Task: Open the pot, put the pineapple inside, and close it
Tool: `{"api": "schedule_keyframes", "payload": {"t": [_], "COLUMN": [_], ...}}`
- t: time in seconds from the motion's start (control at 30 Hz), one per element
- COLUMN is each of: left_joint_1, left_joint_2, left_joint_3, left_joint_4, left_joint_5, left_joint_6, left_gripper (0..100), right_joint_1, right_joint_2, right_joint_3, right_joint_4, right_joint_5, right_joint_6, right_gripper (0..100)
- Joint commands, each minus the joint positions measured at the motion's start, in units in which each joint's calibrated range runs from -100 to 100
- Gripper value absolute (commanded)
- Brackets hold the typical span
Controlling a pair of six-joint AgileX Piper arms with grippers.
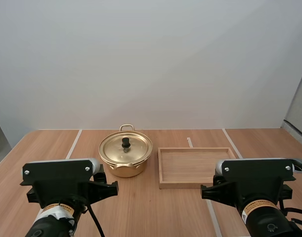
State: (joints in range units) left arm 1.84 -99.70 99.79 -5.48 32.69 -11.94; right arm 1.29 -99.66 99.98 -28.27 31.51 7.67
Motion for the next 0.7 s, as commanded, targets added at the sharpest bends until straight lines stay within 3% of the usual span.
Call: {"api": "schedule_keyframes", "payload": {"t": [0.0, 0.03, 0.1, 0.17, 0.2, 0.67], "left_joint_1": [0.08, 0.08, 0.08, 0.08, 0.08, 0.08], "left_joint_2": [-0.3, -0.3, -0.3, -0.3, -0.3, -0.3], "left_joint_3": [0.2, 0.2, 0.2, 0.2, 0.2, 0.2], "left_joint_4": [0.3, 0.3, 0.3, 0.3, 0.3, 0.3], "left_joint_5": [-1.7, -1.7, -1.7, -1.7, -1.7, -1.7], "left_joint_6": [-0.8, -0.8, -0.8, -0.8, -0.8, -1.1], "left_gripper": [100, 100, 100, 100, 100, 100], "right_joint_1": [0.2, 0.2, 0.3, 0.3, 0.3, 0.3], "right_joint_2": [-0.3, -0.3, -0.3, -0.3, -0.3, -0.3], "right_joint_3": [0.0, 0.0, 0.0, 0.0, 0.0, 0.0], "right_joint_4": [-0.7, -0.7, -0.1, 0.5, 0.9, 4.5], "right_joint_5": [-1.0, -1.0, -1.0, -0.5, -0.3, -0.3], "right_joint_6": [0.0, 0.0, 0.0, -0.1, -0.1, -0.2], "right_gripper": [89, 83, 60, 15, 0, 0]}}
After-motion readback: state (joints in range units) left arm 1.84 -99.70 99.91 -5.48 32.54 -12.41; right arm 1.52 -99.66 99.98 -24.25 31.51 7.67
